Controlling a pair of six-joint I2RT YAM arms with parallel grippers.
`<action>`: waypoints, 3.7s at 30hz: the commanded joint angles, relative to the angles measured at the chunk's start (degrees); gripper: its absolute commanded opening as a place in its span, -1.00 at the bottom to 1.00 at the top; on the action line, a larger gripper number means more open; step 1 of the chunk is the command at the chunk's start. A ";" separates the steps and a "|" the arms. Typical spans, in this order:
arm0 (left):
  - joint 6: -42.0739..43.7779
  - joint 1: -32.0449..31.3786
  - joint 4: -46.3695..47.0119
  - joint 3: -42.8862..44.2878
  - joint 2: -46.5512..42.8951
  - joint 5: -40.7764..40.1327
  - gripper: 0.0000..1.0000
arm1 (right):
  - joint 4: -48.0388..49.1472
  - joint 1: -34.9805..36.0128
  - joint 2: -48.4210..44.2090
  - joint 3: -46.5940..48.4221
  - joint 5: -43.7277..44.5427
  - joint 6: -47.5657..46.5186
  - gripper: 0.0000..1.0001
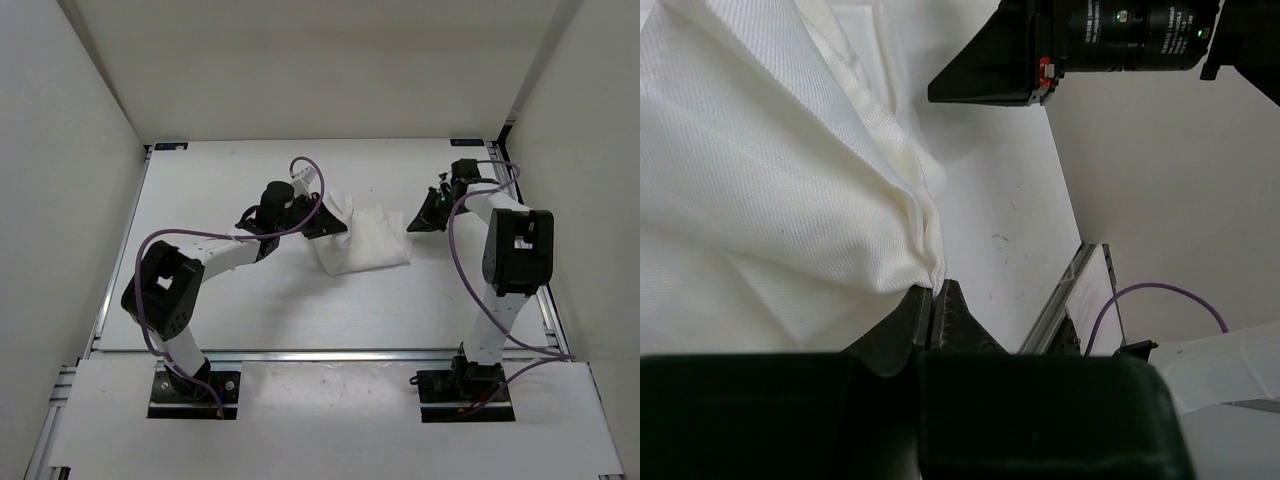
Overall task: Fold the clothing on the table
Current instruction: Fold the skirt
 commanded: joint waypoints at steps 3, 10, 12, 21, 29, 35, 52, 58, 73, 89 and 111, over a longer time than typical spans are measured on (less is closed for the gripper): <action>-0.06 0.52 1.50 0.87 -3.21 0.18 -1.00 | -3.99 1.98 -1.61 -2.23 8.67 -3.66 -0.84; -0.14 0.25 1.50 2.35 -1.55 0.70 -1.00 | -1.71 5.41 2.87 -3.11 5.78 -2.61 -0.87; -0.23 -0.97 1.68 3.15 -0.49 1.14 -1.00 | -1.18 6.90 4.10 -3.02 4.81 -2.43 -0.88; -0.67 -4.57 1.77 8.25 5.13 1.23 -1.00 | -0.83 12.62 9.28 0.31 1.39 -1.47 -0.88; -1.46 -6.25 2.73 8.07 8.82 0.96 -1.00 | -0.39 14.03 9.90 0.84 -0.64 -0.94 -0.92; -2.25 -6.60 2.29 11.49 13.22 0.79 -0.65 | -1.01 14.29 9.90 1.28 -1.78 -0.94 -0.91; -13.33 -5.03 11.18 25.57 18.25 3.78 -0.11 | -4.60 8.51 5.17 -0.82 -0.82 -2.95 -0.91; -0.61 2.35 -0.85 13.20 4.98 -2.36 -0.20 | -7.33 2.96 -4.85 -1.63 6.22 -4.45 -0.91; 2.94 6.32 -4.21 -8.36 -4.79 -2.90 -0.48 | -7.52 14.04 -12.42 -3.62 0.87 0.02 -0.94; 3.54 16.14 -6.57 -18.38 -13.83 -0.88 -0.46 | 20.42 4.90 -10.99 -20.77 -19.43 9.34 -0.94; 21.47 23.01 -39.19 -20.05 -24.65 -11.78 0.97 | 14.47 -11.02 -31.15 -33.26 -13.47 8.91 0.20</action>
